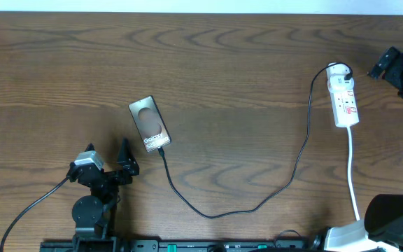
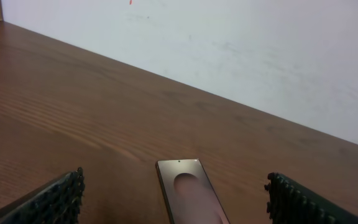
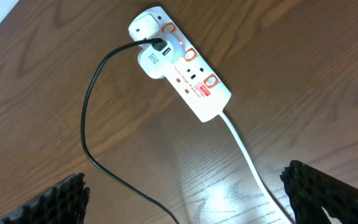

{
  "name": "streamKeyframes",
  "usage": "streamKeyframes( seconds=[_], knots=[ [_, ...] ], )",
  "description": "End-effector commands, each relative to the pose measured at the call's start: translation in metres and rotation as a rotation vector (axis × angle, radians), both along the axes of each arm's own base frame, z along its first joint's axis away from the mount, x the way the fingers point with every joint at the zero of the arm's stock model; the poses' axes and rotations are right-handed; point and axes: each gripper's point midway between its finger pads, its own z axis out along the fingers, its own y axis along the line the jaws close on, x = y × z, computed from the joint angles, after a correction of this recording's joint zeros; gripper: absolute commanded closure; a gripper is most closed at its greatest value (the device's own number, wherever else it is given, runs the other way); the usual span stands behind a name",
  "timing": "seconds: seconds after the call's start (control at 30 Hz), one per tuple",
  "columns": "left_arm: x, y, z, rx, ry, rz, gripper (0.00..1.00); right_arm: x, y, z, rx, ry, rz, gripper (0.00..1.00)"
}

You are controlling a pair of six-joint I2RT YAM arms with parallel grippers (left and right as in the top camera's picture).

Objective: Plug charger to phone and switch on socket

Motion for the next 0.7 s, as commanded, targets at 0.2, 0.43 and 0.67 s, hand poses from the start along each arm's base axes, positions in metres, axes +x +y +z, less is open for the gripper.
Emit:
streamKeyframes(
  seconds=[0.2, 0.43, 0.67],
  knots=[
    [-0.0017, 0.0036, -0.0158, 0.005, 0.055, 0.018, 0.08, 0.0001, 0.0007, 0.0036, -0.002, -0.008, -0.010, 0.01],
    [-0.0017, 0.0036, -0.0158, 0.005, 0.055, 0.018, 0.08, 0.0003, 0.0006, 0.0030, -0.001, -0.007, -0.010, 0.01],
    [-0.0017, 0.0036, -0.0158, 0.005, 0.055, 0.018, 0.08, -0.0016, 0.0010, 0.0110, -0.013, -0.031, -0.012, 0.01]
  ],
)
